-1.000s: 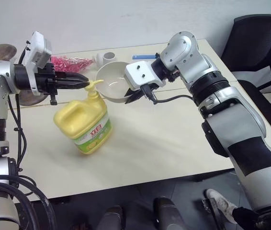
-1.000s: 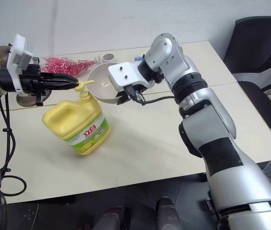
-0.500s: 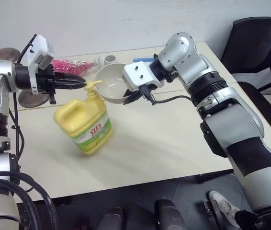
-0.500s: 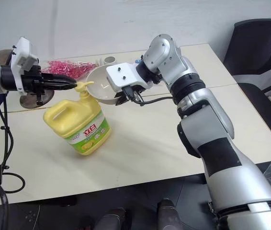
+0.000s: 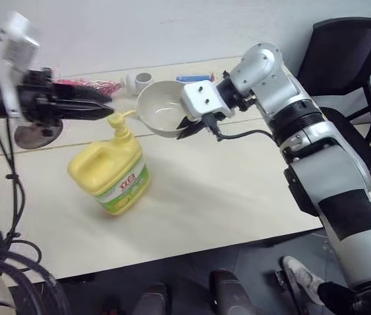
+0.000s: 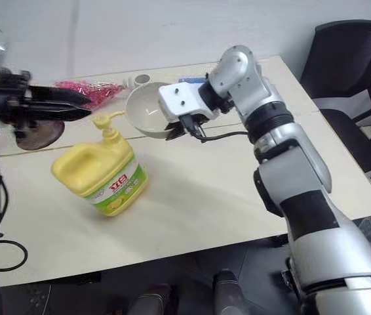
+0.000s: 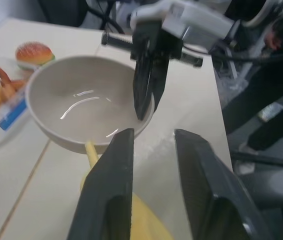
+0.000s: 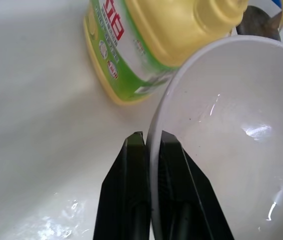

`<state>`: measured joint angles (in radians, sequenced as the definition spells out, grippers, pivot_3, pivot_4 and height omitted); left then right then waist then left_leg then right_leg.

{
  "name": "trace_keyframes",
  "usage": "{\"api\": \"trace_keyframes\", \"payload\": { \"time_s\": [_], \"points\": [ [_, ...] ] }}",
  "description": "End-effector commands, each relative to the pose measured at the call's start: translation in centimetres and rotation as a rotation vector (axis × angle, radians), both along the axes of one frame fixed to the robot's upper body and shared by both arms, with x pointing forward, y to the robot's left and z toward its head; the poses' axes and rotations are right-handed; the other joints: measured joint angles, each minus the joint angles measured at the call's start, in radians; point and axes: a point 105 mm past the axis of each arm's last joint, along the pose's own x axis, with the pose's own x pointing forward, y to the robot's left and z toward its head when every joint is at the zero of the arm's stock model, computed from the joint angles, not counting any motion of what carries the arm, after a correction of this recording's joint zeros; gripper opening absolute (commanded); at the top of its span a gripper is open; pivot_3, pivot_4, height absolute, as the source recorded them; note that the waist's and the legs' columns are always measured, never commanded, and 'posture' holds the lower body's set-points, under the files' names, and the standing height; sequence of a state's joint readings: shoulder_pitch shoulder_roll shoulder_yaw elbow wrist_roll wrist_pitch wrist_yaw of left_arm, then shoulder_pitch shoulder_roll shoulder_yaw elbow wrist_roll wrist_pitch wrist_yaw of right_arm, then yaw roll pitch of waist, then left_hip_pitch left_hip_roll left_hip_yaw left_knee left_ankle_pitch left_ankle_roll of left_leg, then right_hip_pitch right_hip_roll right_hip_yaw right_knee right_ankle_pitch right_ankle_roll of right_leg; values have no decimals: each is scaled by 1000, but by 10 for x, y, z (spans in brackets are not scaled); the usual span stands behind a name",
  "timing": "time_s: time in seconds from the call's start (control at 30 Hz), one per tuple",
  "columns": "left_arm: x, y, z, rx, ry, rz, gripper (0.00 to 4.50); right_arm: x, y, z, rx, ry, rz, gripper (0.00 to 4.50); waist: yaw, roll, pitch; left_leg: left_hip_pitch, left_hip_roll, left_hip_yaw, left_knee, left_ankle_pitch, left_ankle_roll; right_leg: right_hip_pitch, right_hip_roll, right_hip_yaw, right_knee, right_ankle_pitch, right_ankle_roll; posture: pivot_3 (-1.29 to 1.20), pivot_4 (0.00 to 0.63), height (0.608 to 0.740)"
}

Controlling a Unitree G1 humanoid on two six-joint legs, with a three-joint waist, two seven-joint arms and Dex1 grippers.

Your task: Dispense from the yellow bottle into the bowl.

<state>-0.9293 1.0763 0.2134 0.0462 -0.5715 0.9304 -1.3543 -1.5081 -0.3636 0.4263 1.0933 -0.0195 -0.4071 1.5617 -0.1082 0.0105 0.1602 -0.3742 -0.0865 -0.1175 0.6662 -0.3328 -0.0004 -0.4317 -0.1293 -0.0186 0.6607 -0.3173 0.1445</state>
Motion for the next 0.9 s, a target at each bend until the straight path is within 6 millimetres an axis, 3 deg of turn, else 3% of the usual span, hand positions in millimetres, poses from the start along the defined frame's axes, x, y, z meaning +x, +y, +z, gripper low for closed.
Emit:
{"api": "trace_keyframes", "payload": {
  "time_s": [0.03,0.23,0.4,0.6,0.73,0.9],
  "points": [
    [-42,6,11,-21,-21,-15,2722,-5,-25,-11,26,50,-3,0,-2,0,0,0,-1,-1,0,0,0,0,0,0,0,0,0,0,150,740],
    [-92,13,-24,58,79,63,4454,-11,-82,-68,48,160,-169,0,3,0,0,-1,-5,-8,-1,-1,0,1,-1,6,-4,0,0,0,150,740],
    [-109,16,-52,104,89,154,4454,-17,-110,-112,37,160,-290,0,24,0,1,0,-6,-7,0,-1,0,3,-1,10,-9,-4,-7,0,150,740],
    [-110,11,-71,111,32,213,4454,-19,-114,-148,47,113,-357,0,46,0,1,3,-5,-4,0,-1,0,5,-1,16,-13,-4,-8,0,150,740],
    [-111,6,-75,93,35,201,4500,-21,-120,-151,69,190,-403,1253,55,0,1,4,-5,-2,0,-1,0,5,-1,18,-14,-4,-8,0,150,740],
    [-111,9,-80,84,46,220,4500,-20,-128,-133,139,176,-447,3039,65,0,1,4,-5,-2,0,-2,1,5,-1,19,-15,-4,-8,0,150,740]
  ]
}}
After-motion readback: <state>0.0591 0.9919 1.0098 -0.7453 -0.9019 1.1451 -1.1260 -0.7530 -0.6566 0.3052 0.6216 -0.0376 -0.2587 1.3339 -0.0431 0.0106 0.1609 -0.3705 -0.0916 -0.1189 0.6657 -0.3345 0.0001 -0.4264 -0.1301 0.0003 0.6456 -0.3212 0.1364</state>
